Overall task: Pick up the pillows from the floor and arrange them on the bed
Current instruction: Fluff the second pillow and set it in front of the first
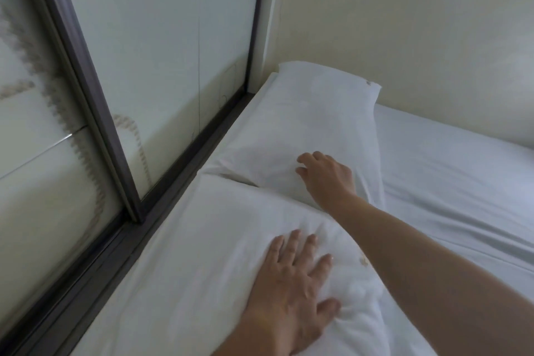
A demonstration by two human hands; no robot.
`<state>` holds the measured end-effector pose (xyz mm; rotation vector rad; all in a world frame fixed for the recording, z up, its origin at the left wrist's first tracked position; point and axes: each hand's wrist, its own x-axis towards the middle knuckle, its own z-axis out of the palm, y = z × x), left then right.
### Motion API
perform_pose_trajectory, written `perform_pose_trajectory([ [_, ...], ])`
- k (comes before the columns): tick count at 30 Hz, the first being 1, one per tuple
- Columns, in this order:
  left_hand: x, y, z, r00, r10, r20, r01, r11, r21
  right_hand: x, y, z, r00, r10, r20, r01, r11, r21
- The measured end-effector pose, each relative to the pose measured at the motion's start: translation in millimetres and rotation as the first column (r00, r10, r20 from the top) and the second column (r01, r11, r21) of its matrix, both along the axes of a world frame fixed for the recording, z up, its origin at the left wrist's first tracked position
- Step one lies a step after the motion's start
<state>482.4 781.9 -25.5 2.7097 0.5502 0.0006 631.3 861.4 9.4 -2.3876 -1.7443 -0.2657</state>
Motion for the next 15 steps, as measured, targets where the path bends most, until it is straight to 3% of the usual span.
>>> perform_pose_trajectory([
  [2, -39.2, -2.1, -5.7, 0.991, 0.089, -0.098, -0.078, 0.991, 0.113, 16.7, -24.9, 2.2, 0.998, -0.062, 0.012, 0.062, 0.998, 0.000],
  [5, -37.6, -8.0, 2.5, 0.996, 0.071, -0.046, -0.060, 0.977, 0.203, 39.1, -60.1, -1.3, 0.976, -0.218, -0.025, 0.218, 0.976, -0.014],
  [9, -53.4, 17.6, 3.6, 0.975, 0.218, -0.034, -0.204, 0.948, 0.243, 73.1, -112.0, -14.1, 0.855, -0.507, -0.112, 0.494, 0.861, -0.125],
  [13, -66.9, 28.3, 2.5, 0.947, 0.316, -0.053, -0.295, 0.925, 0.240, 81.8, -140.5, -32.5, 0.805, -0.559, -0.198, 0.505, 0.822, -0.264],
  [15, -67.8, 28.4, 1.2, 0.940, 0.336, -0.063, -0.316, 0.924, 0.215, 78.5, -145.4, -40.0, 0.807, -0.544, -0.227, 0.492, 0.834, -0.250],
])
